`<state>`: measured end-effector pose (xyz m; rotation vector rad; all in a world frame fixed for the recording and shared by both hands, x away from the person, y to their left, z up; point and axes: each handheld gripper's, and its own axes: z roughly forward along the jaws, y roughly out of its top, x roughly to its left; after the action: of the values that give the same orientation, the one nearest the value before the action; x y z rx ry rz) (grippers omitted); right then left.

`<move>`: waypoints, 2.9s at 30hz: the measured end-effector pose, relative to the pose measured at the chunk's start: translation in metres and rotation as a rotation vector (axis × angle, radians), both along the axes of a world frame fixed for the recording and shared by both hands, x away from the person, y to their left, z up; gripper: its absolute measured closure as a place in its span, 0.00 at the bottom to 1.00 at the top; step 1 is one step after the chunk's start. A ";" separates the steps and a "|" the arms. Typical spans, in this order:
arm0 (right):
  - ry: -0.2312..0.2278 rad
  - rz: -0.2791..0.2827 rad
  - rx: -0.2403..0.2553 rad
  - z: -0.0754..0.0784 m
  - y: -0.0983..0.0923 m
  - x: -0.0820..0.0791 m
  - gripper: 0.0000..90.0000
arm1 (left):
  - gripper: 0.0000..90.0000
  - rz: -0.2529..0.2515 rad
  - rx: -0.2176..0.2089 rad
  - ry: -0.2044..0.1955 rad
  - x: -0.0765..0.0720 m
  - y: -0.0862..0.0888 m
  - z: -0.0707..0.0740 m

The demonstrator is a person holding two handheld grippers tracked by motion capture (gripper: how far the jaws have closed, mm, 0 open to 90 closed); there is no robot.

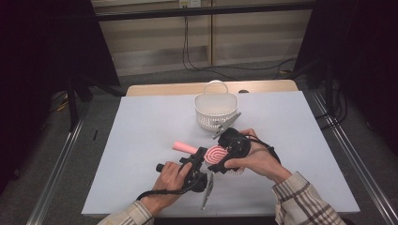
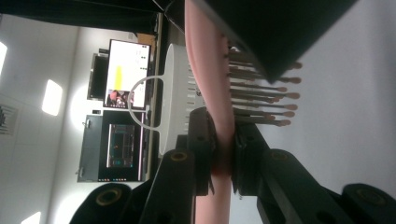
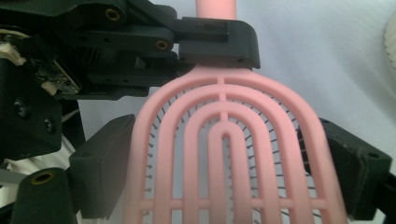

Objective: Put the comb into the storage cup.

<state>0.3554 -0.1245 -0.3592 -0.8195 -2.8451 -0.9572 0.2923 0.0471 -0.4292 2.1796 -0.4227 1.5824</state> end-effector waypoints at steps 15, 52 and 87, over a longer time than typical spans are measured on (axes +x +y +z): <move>-0.001 0.004 -0.013 0.001 -0.006 -0.002 0.08 | 0.90 0.012 -0.035 -0.005 0.004 0.006 0.006; -0.098 -0.108 -0.014 -0.002 -0.042 -0.011 0.05 | 0.90 0.097 -0.161 0.040 0.019 0.027 0.015; -0.175 -0.214 0.022 -0.017 -0.069 -0.024 0.05 | 0.90 0.099 -0.400 0.241 0.027 0.054 0.031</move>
<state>0.3316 -0.1931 -0.3762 -1.1086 -2.9292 -1.1347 0.3198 0.1016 -0.3980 2.0623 0.0734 1.2944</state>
